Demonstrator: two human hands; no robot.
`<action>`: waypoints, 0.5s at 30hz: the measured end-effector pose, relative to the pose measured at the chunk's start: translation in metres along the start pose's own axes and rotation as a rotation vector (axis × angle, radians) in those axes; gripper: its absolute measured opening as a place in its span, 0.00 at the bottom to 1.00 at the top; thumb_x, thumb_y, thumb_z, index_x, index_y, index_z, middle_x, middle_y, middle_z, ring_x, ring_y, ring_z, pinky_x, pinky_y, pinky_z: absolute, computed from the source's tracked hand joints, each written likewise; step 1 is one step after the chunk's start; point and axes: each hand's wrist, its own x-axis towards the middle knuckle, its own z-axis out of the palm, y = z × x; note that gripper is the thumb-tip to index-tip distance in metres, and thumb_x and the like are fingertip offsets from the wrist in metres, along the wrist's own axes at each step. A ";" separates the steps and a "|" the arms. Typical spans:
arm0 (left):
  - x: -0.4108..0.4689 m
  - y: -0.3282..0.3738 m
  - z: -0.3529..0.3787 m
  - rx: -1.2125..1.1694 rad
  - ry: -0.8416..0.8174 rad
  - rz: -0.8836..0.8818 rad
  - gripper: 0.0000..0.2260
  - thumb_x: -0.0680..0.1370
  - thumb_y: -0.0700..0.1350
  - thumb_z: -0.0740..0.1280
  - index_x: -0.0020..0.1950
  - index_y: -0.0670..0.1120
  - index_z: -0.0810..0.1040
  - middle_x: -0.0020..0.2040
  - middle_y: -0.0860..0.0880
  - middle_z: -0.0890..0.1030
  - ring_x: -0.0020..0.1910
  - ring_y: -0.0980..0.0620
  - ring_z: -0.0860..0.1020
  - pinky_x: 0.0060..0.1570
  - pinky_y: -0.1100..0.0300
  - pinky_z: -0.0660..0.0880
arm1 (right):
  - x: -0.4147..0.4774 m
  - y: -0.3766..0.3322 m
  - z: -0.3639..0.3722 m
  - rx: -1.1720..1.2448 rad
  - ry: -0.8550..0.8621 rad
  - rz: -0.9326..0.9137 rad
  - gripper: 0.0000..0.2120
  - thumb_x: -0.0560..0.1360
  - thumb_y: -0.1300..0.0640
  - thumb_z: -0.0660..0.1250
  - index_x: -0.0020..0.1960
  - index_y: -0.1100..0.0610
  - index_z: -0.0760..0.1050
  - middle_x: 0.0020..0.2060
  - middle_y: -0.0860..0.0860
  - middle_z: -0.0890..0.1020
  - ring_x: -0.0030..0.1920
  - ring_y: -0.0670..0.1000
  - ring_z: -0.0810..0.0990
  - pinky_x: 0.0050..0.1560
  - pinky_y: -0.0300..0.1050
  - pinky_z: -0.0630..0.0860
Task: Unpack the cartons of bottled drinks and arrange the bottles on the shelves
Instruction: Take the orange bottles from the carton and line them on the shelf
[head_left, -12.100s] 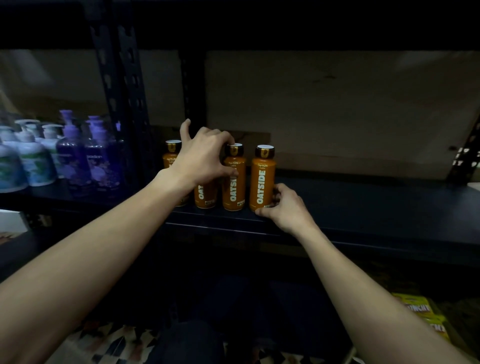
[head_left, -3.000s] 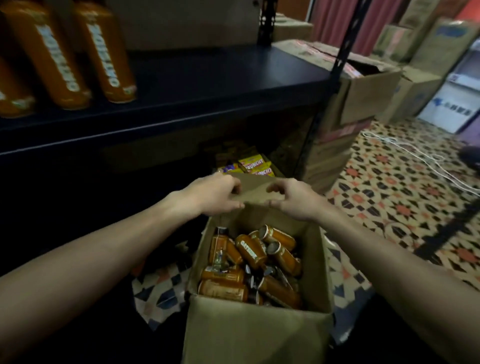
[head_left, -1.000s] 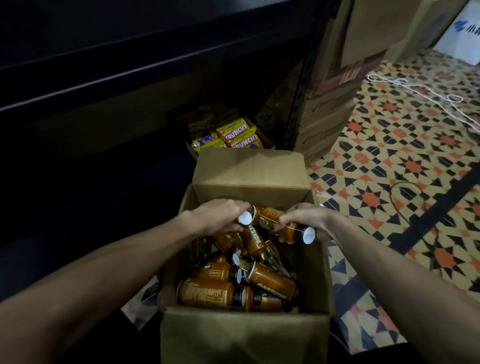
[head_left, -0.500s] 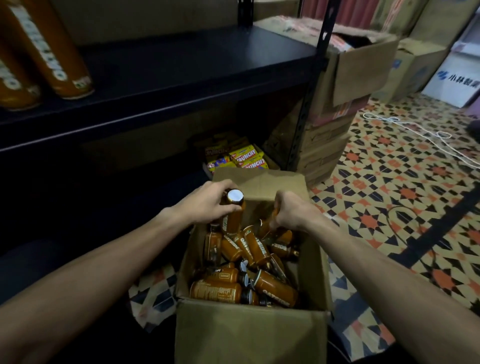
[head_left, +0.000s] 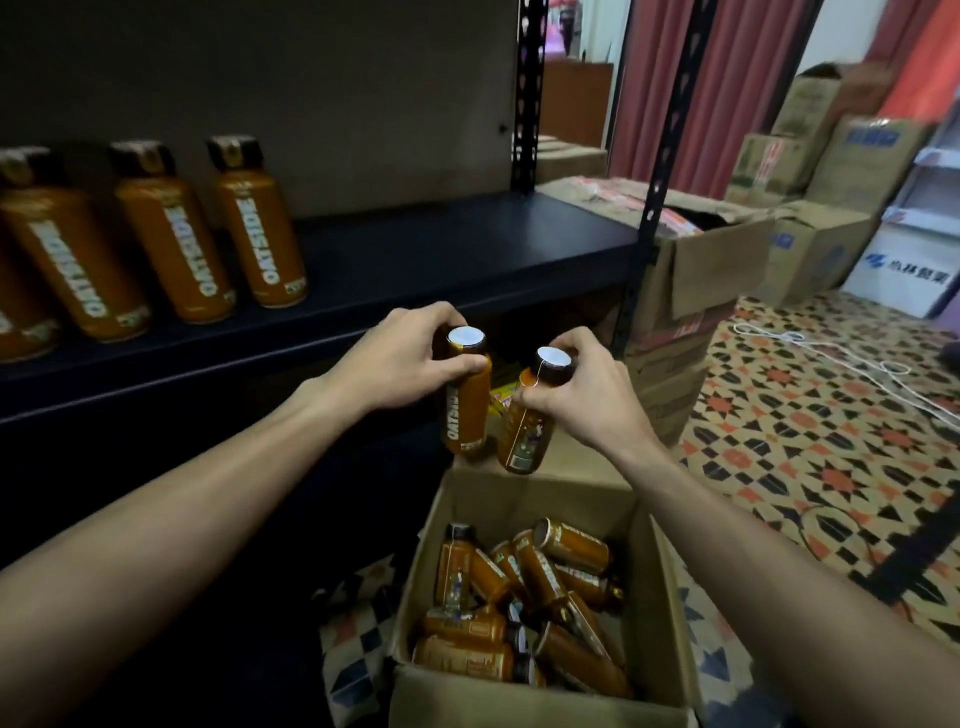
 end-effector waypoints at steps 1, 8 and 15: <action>0.002 0.002 -0.013 0.014 0.011 -0.002 0.22 0.73 0.64 0.69 0.61 0.53 0.75 0.51 0.55 0.81 0.41 0.58 0.80 0.43 0.52 0.81 | 0.003 -0.012 -0.002 0.011 0.010 -0.021 0.28 0.68 0.49 0.80 0.61 0.47 0.69 0.51 0.44 0.76 0.51 0.45 0.77 0.39 0.34 0.71; 0.016 0.020 -0.094 0.203 0.081 0.026 0.23 0.74 0.65 0.65 0.64 0.53 0.73 0.56 0.54 0.79 0.48 0.58 0.78 0.46 0.53 0.80 | 0.031 -0.075 -0.020 0.100 0.096 -0.153 0.21 0.67 0.45 0.80 0.54 0.47 0.74 0.43 0.39 0.79 0.47 0.40 0.79 0.46 0.39 0.77; 0.041 0.037 -0.170 0.451 0.170 0.033 0.23 0.76 0.66 0.64 0.60 0.50 0.75 0.50 0.51 0.81 0.48 0.52 0.80 0.49 0.49 0.79 | 0.074 -0.129 -0.020 0.134 0.120 -0.223 0.19 0.68 0.46 0.79 0.55 0.47 0.76 0.45 0.42 0.80 0.53 0.47 0.79 0.52 0.45 0.77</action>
